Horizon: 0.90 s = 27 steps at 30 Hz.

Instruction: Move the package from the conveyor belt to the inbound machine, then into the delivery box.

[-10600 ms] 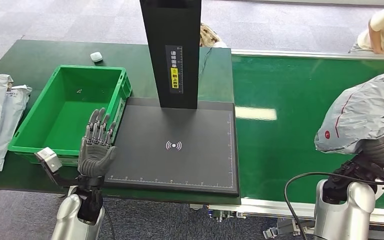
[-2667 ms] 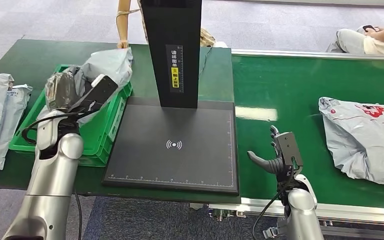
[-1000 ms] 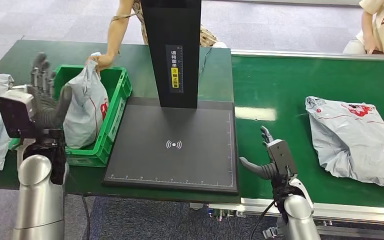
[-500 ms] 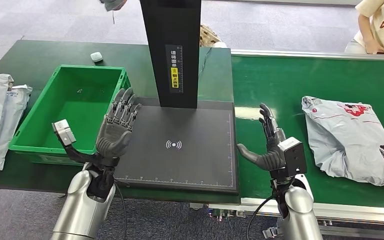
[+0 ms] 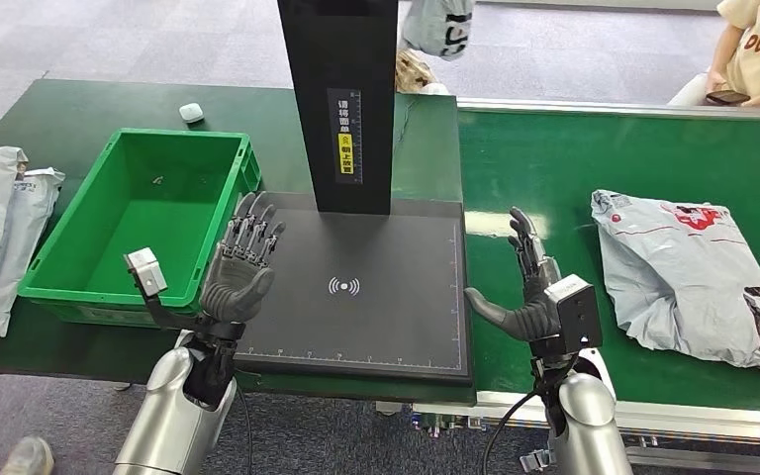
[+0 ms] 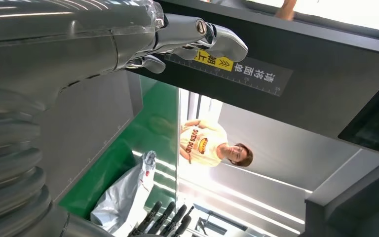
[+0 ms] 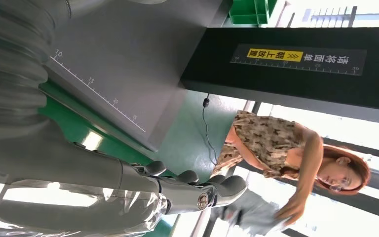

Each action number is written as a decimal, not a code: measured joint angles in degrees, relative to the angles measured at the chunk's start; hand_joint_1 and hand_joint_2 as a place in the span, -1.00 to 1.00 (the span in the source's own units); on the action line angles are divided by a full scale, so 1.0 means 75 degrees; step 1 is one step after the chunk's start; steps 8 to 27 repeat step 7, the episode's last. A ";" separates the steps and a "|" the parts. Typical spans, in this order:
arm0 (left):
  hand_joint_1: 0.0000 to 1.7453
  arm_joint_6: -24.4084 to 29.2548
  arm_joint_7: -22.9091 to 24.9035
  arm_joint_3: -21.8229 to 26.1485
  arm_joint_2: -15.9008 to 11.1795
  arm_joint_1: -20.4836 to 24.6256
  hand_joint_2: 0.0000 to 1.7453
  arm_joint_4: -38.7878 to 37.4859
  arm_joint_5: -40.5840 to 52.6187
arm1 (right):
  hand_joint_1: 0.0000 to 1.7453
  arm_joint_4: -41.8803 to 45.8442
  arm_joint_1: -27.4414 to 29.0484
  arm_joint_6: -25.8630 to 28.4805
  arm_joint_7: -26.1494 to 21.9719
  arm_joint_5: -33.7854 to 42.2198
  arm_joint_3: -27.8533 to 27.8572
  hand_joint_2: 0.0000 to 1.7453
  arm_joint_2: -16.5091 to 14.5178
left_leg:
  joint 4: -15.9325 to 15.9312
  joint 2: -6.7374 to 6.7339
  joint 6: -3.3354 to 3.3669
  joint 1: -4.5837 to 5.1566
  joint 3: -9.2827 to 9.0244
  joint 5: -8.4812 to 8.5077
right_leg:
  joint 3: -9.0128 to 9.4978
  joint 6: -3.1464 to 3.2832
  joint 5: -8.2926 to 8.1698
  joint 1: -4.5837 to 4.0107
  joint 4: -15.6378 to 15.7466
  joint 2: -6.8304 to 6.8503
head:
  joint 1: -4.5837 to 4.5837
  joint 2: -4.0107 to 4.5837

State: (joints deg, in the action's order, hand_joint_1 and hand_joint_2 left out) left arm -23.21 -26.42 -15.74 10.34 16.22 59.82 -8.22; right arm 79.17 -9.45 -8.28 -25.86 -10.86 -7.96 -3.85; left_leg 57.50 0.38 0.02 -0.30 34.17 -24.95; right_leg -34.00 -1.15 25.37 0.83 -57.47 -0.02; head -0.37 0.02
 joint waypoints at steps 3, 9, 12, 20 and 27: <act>-1.00 0.0009 0.0001 0.0014 0.0000 -0.0004 1.00 0.0000 0.0018 | -1.00 0.0000 0.0000 -0.0002 0.0001 -0.0008 0.0002 1.00 -0.0020 | 0.0000 0.0000 0.0000 0.0000 0.0000 0.0000 | 0.0000 0.0000 0.0000 0.0000 0.0000 0.0000 | 0.0000 0.0000; -1.00 0.0070 0.0034 0.0167 0.0022 -0.0076 1.00 0.0000 0.0165 | -1.00 0.0000 -0.0017 -0.0015 0.0003 -0.0135 0.0025 1.00 -0.0163 | 0.0000 0.0000 0.0000 0.0000 0.0000 0.0000 | 0.0000 0.0000 0.0000 0.0000 0.0000 0.0000 | 0.0001 0.0000; -1.00 0.0070 0.0034 0.0167 0.0022 -0.0076 1.00 0.0000 0.0165 | -1.00 0.0000 -0.0017 -0.0015 0.0003 -0.0135 0.0025 1.00 -0.0163 | 0.0000 0.0000 0.0000 0.0000 0.0000 0.0000 | 0.0000 0.0000 0.0000 0.0000 0.0000 0.0000 | 0.0001 0.0000; -1.00 0.0070 0.0034 0.0167 0.0022 -0.0076 1.00 0.0000 0.0165 | -1.00 0.0000 -0.0017 -0.0015 0.0003 -0.0135 0.0025 1.00 -0.0163 | 0.0000 0.0000 0.0000 0.0000 0.0000 0.0000 | 0.0000 0.0000 0.0000 0.0000 0.0000 0.0000 | 0.0001 0.0000; -1.00 0.0070 0.0034 0.0167 0.0022 -0.0076 1.00 0.0000 0.0165 | -1.00 0.0000 -0.0017 -0.0015 0.0003 -0.0135 0.0025 1.00 -0.0163 | 0.0000 0.0000 0.0000 0.0000 0.0000 0.0000 | 0.0000 0.0000 0.0000 0.0000 0.0000 0.0000 | 0.0001 0.0000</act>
